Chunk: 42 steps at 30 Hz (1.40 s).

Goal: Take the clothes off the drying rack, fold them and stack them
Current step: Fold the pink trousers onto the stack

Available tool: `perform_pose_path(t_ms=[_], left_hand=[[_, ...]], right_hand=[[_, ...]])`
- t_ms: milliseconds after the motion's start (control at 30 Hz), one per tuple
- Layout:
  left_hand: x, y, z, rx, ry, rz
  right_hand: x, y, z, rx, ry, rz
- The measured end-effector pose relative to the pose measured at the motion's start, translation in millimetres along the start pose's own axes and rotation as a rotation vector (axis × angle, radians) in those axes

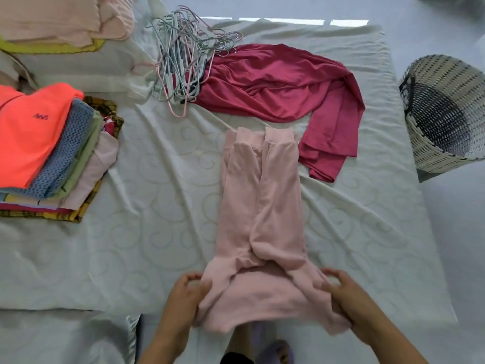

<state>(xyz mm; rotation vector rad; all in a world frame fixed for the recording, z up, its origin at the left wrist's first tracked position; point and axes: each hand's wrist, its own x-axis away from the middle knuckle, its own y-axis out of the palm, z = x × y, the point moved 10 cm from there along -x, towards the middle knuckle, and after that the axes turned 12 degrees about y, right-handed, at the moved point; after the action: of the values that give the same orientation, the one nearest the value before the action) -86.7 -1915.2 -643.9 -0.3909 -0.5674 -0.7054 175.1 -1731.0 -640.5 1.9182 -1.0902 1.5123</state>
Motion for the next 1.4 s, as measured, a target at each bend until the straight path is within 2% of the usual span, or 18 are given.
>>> perform_pose_path(t_ms=[100, 267, 333, 467, 600, 667, 733, 833, 900, 933, 1033, 1100, 1167, 1267, 1333, 1367, 1400], left_hand=[[-47.4, 16.9, 77.1, 0.015, 0.088, -0.01], [-143.4, 61.8, 160.4, 0.053, 0.115, -0.137], [-176.0, 77.6, 176.7, 0.11, 0.08, -0.181], [-231.0, 94.3, 187.8, 0.251, -0.041, -0.154], [-265.1, 104.4, 189.3, 0.288, 0.057, -0.196], [-270.6, 87.9, 178.5, 0.081, 0.178, -0.12], [-263.5, 72.2, 171.1, -0.213, 0.391, -0.039], [-226.8, 96.9, 157.8, -0.739, 0.787, -0.12], [-209.6, 125.1, 149.0, -0.948, 0.94, -0.18], [-210.5, 136.0, 144.4, -1.022, 0.92, -0.226], [-235.5, 151.5, 122.3, -1.297, 0.679, -0.351], [-245.6, 155.5, 117.6, -1.419, 0.648, -0.362], [-248.0, 160.4, 113.5, -1.432, 0.639, -0.39], [-243.6, 155.6, 123.0, -1.249, 0.698, -0.401], [-231.0, 135.4, 142.7, -0.99, 0.818, -0.244], [-227.0, 117.0, 140.6, -0.865, 0.782, -0.137], [-223.3, 98.0, 131.0, -0.728, 0.665, -0.053]], right_hand=[[-3.5, -7.2, -76.6, -0.113, -0.085, 0.023], [-26.5, 3.6, -191.7, -0.013, -0.139, -0.019], [-46.9, 8.6, -224.4, -0.075, -0.114, -0.061], [-100.4, 14.6, -276.6, -0.243, -0.077, -0.146], [-141.8, 10.5, -291.7, -0.414, -0.052, -0.081], [-145.8, 4.0, -289.8, -0.418, -0.176, 0.06], [-131.5, -1.7, -284.6, -0.301, -0.466, 0.285], [-89.2, 39.8, -270.4, 0.32, -0.935, 0.63], [-87.5, 78.7, -255.4, 0.687, -1.09, 0.7], [-95.3, 87.4, -252.1, 0.78, -1.069, 0.715], [-128.0, 77.9, -251.3, 0.896, -0.804, 0.762], [-140.6, 75.4, -252.4, 0.976, -0.697, 0.729], [-147.6, 78.2, -250.8, 1.02, -0.641, 0.649], [-145.8, 76.8, -251.4, 0.972, -0.648, 0.574], [-131.1, 64.1, -251.9, 0.805, -0.72, 0.589], [-126.3, 51.3, -245.8, 0.689, -0.707, 0.609], [-122.6, 37.0, -236.3, 0.564, -0.658, 0.63]])
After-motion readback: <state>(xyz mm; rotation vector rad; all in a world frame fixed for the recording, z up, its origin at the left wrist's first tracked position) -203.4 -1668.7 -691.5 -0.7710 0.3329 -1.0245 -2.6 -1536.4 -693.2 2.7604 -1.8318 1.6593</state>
